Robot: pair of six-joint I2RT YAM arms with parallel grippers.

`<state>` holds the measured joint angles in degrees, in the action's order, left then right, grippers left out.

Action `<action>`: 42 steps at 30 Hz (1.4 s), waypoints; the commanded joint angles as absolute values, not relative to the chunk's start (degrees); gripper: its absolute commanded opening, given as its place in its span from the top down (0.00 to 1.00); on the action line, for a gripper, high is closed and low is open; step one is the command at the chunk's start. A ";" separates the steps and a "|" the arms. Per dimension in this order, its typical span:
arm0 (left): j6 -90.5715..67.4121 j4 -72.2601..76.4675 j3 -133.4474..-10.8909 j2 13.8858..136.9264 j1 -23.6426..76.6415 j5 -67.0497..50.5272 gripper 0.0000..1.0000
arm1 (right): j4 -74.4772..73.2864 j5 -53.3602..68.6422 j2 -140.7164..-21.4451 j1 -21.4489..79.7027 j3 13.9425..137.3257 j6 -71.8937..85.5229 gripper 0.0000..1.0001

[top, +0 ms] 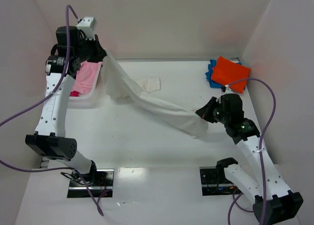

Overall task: Fold and stack the t-shirts
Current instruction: Flatten out the tshirt

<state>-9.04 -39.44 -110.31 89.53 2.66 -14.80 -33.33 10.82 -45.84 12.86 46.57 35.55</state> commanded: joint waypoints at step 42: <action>-5.71 -37.09 -87.10 72.16 2.20 -21.62 0.98 | -25.49 1.32 -75.14 26.98 42.98 39.73 0.16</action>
<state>-6.09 -38.97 -87.23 73.95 2.63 -20.91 -28.54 4.68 -72.09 26.39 43.97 38.82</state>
